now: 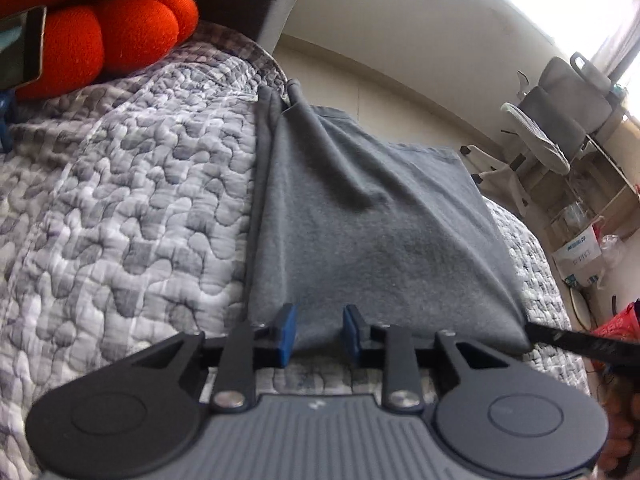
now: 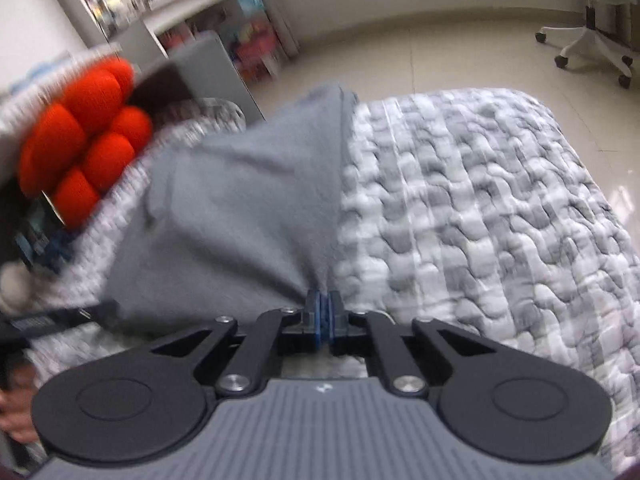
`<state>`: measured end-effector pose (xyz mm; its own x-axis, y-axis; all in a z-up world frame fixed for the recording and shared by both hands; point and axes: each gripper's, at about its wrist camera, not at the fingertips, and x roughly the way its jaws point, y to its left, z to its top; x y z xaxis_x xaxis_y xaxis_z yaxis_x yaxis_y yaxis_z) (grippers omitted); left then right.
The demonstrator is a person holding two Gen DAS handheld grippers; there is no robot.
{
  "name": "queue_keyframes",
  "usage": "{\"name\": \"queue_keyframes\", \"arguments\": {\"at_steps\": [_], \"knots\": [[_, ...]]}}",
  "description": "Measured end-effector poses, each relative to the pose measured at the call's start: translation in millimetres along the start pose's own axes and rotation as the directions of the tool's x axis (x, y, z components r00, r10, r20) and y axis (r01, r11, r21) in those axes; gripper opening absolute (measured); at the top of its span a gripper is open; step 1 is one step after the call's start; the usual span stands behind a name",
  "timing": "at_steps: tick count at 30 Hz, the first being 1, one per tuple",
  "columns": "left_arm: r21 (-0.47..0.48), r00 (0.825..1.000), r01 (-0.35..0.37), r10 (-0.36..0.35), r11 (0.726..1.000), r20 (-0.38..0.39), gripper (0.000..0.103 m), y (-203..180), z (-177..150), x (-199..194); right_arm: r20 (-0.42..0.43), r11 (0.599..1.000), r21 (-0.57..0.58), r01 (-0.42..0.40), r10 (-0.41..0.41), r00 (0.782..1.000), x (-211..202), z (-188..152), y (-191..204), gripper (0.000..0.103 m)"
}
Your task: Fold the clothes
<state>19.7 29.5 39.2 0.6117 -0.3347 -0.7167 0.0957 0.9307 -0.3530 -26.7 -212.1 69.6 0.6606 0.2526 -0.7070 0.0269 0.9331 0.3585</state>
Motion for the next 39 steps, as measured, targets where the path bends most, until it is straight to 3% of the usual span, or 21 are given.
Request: {"name": "queue_keyframes", "arguments": {"at_steps": [3,7,14,17,20,23,25,26,29,31,36,38,39], "knots": [[-0.006,1.0,0.008,-0.008,1.0,0.018,0.028,-1,2,-2,0.039,1.0,-0.013,0.026,-0.026,0.999,-6,2,1,0.008],[-0.014,0.999,0.019,-0.019,1.0,0.043,0.035,-2,5,-5,0.156,0.999,-0.043,-0.029,0.035,0.987,-22,5,10,0.013],[-0.013,0.999,0.025,-0.024,1.0,0.049,0.037,-3,6,-4,0.038,0.975,-0.202,-0.096,0.106,0.994,27,0,63,0.013],[-0.007,0.999,0.021,-0.02,1.0,0.036,0.038,-4,6,-1,0.033,0.963,-0.263,-0.067,0.078,0.996,44,0,80,0.013],[-0.001,1.0,0.017,-0.017,1.0,0.024,0.038,-4,5,2,0.063,0.964,-0.251,-0.085,0.104,0.993,51,10,91,0.013],[0.006,1.0,0.013,-0.013,1.0,0.011,0.038,-4,5,5,0.094,0.946,-0.311,-0.093,0.128,0.987,59,17,109,0.013],[0.01,1.0,0.01,-0.01,1.0,0.002,0.037,-5,4,7,0.076,0.938,-0.344,-0.031,0.061,0.995,77,17,115,0.009],[0.012,1.0,0.009,-0.009,1.0,-0.002,0.037,-5,4,8,0.074,0.943,-0.334,0.007,0.019,0.997,87,18,113,0.0],[0.014,1.0,0.008,-0.008,1.0,-0.014,0.037,-5,4,10,0.092,0.963,-0.27,-0.004,0.029,0.995,96,31,106,0.0],[-0.004,1.0,0.016,-0.016,1.0,-0.018,0.037,-3,5,10,0.098,0.952,-0.304,-0.011,0.042,0.994,99,33,114,0.016],[-0.054,0.999,0.036,-0.037,0.998,-0.029,0.037,2,7,10,0.08,0.91,-0.415,-0.03,0.069,0.994,115,34,138,0.012],[-0.06,0.999,0.043,-0.044,0.997,-0.03,0.037,3,7,10,0.089,0.923,-0.385,0.011,0.026,0.996,124,46,136,0.002],[-0.061,0.998,0.046,-0.048,0.997,-0.03,0.037,4,7,10,0.09,0.932,-0.363,0.014,0.02,0.996,128,53,134,0.002]]}}
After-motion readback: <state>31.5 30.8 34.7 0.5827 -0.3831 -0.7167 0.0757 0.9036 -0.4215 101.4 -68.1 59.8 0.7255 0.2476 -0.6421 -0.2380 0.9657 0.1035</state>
